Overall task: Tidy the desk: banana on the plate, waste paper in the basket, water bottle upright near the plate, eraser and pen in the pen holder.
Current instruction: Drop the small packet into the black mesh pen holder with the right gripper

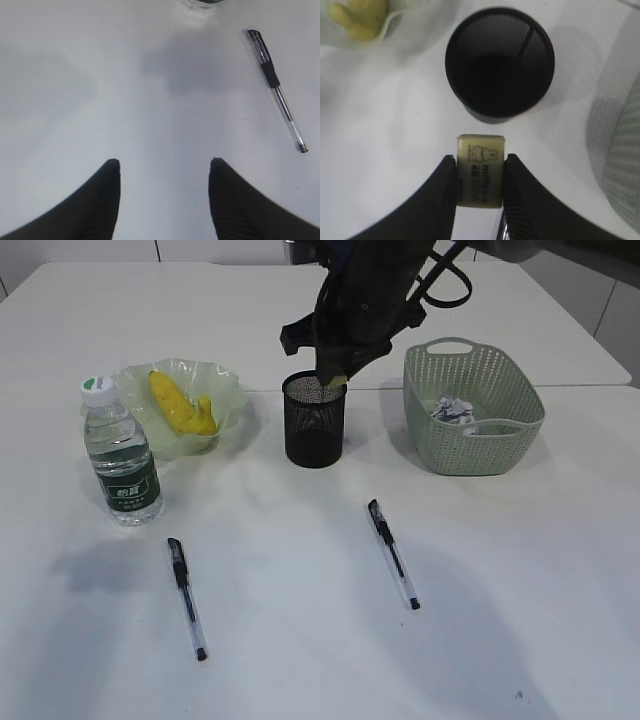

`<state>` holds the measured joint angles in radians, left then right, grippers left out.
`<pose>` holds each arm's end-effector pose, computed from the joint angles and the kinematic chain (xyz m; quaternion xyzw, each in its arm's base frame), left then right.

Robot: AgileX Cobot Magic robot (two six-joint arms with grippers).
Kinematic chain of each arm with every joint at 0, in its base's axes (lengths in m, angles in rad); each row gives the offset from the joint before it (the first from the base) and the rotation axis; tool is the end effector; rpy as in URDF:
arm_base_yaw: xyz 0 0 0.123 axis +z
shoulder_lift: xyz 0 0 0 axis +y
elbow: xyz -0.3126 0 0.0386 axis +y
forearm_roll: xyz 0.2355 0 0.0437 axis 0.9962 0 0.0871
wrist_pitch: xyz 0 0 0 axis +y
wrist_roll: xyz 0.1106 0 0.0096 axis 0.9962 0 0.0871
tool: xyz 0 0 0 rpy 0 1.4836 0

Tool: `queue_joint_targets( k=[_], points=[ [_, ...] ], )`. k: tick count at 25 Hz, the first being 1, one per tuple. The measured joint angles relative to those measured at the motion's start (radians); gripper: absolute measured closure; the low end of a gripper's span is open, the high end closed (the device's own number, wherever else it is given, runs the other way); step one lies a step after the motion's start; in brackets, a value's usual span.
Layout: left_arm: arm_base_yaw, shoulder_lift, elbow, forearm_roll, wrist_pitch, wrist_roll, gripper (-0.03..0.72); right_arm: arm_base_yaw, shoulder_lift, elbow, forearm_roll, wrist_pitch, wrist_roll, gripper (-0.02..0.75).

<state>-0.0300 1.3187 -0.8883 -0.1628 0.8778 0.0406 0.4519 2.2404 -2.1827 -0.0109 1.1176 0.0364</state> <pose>0.2295 -0.0207 0.2736 -0.0056 0.9823 -0.0697 0.1738 0.4623 0.2232 0.2758 -0.2014 0.9499 0.0526 0.2332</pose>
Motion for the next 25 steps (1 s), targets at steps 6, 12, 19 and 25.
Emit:
queue_joint_targets(
  k=[6,12,19,25],
  points=[
    [0.0,0.0,0.0,0.0,-0.001,0.0,0.293,0.0,0.0,0.0,-0.004,-0.144,-0.015,0.512],
    [0.0,0.0,0.0,0.0,-0.001,0.0,0.293,0.0,0.029,0.0,-0.021,-0.196,-0.024,0.512],
    [0.0,0.0,0.0,0.0,-0.001,0.0,0.293,0.0,0.066,0.0,-0.022,-0.238,-0.027,0.513],
    [0.0,0.0,0.0,0.0,-0.005,0.0,0.293,0.0,0.068,0.0,-0.024,-0.284,-0.027,0.512]
  ],
)
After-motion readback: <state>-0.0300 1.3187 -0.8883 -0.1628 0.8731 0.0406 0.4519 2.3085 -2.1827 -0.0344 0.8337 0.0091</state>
